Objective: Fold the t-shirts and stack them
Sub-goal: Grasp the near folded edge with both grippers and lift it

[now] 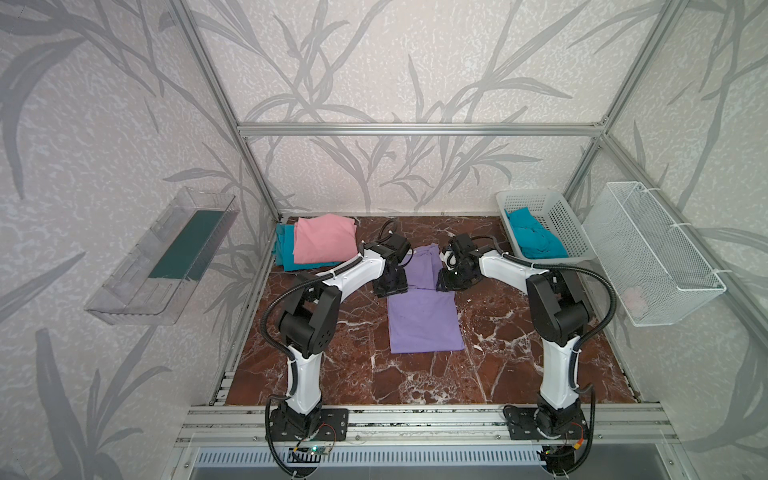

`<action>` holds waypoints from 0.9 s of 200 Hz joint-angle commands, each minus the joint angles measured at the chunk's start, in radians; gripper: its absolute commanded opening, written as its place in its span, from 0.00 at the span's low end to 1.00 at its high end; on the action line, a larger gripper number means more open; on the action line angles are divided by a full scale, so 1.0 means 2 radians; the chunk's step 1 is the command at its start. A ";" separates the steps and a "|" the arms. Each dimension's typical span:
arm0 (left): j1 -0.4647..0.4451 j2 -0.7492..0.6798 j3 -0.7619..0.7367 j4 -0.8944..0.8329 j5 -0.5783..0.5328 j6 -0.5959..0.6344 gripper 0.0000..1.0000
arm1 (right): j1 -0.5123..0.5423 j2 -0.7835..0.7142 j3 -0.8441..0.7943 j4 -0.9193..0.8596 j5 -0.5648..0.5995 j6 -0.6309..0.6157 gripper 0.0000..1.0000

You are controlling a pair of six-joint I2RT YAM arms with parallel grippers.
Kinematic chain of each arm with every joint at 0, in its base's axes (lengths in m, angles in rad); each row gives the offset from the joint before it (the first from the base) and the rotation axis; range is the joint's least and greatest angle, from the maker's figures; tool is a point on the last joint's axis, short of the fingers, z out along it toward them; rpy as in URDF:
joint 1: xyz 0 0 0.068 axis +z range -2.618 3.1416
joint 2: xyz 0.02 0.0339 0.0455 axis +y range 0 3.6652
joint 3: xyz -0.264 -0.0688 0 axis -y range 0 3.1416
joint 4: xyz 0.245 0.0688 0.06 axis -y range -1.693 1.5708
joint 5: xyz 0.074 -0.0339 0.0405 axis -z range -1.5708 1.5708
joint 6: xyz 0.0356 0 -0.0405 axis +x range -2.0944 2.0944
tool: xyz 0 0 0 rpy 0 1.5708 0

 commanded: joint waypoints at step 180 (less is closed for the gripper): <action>0.015 -0.041 -0.031 0.000 -0.002 -0.003 0.51 | 0.006 0.009 0.009 0.064 -0.042 0.016 0.01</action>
